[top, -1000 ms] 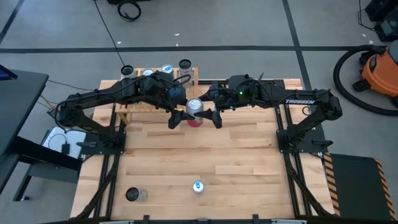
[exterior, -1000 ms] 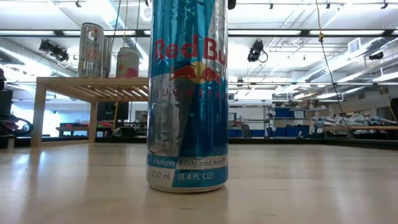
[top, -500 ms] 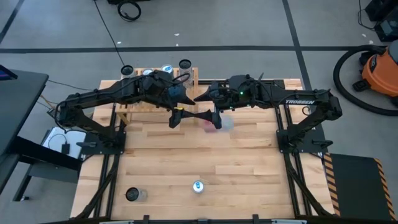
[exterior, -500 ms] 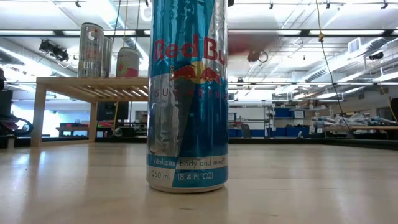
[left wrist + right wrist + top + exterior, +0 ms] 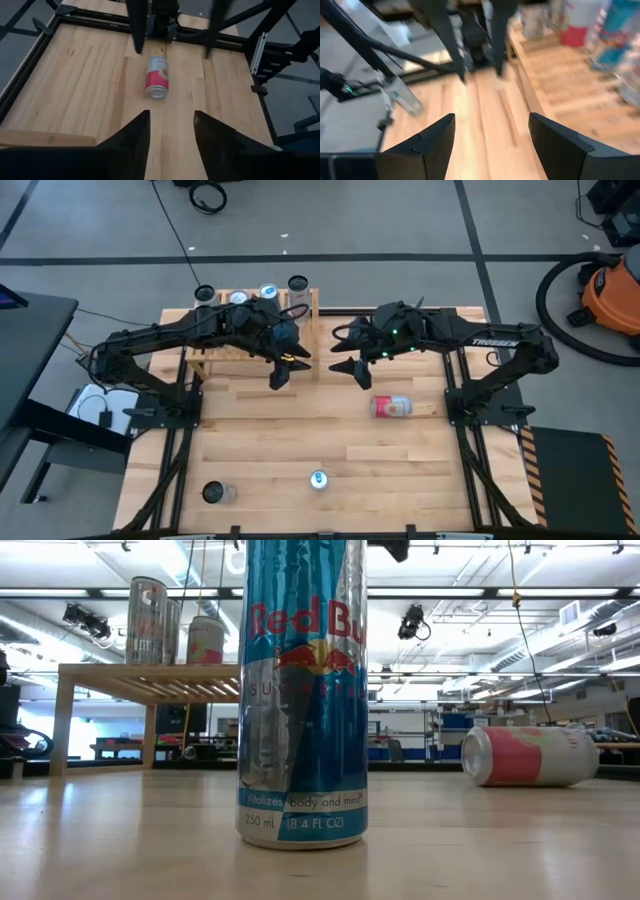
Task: Place canned beverage on shelf
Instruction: Put the pink white soda can on the shelf aligned with the other pink white soda can
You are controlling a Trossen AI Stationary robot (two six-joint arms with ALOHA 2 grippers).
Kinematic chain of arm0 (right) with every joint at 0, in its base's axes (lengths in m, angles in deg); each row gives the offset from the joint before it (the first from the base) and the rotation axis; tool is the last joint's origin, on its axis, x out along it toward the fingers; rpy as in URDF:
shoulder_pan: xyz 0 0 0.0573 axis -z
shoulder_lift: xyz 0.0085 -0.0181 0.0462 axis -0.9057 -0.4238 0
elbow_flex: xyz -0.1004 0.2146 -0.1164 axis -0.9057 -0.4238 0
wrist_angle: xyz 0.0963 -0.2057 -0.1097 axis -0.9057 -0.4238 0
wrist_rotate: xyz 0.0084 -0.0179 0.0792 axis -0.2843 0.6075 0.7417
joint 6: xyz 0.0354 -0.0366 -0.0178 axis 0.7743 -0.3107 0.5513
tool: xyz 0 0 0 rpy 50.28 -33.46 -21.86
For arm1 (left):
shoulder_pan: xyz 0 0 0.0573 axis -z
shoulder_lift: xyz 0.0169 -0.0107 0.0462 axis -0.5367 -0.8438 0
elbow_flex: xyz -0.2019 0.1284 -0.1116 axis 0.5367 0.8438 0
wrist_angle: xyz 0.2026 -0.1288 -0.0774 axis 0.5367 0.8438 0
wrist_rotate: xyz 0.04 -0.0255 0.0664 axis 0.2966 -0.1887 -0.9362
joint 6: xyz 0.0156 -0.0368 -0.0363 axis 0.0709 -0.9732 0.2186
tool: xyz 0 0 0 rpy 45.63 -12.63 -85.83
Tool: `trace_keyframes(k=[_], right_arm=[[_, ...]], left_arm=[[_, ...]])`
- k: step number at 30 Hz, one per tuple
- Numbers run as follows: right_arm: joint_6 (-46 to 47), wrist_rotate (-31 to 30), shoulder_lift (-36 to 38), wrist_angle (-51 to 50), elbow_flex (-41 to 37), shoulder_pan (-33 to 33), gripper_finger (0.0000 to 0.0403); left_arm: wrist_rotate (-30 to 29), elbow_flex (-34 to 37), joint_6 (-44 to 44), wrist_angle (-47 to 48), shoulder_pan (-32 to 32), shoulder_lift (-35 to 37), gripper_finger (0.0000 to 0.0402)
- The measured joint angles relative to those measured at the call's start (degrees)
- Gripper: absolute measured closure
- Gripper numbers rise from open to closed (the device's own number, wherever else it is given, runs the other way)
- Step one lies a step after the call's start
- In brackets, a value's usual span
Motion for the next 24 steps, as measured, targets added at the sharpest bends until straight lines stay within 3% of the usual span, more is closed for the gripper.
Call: trace_keyframes(k=[10, 17, 24], right_arm=[[2.47, -2.5, 0.48, -12.52, -0.02, -0.32, 0.0142], [1.82, 0.81, 0.48, -12.08, -0.04, -0.68, 0.0134], [-0.49, 0.94, 0.48, -11.79, -0.07, -2.01, 0.0093]], left_arm=[[0.02, 0.02, 0.61, 1.62, 0.0, 0.0, 0.0251], [0.0, 0.02, 0.56, 3.56, 0.02, 0.0, 0.0251], [0.0, 0.04, -1.56, 4.26, 0.02, 0.0, 0.0251]])
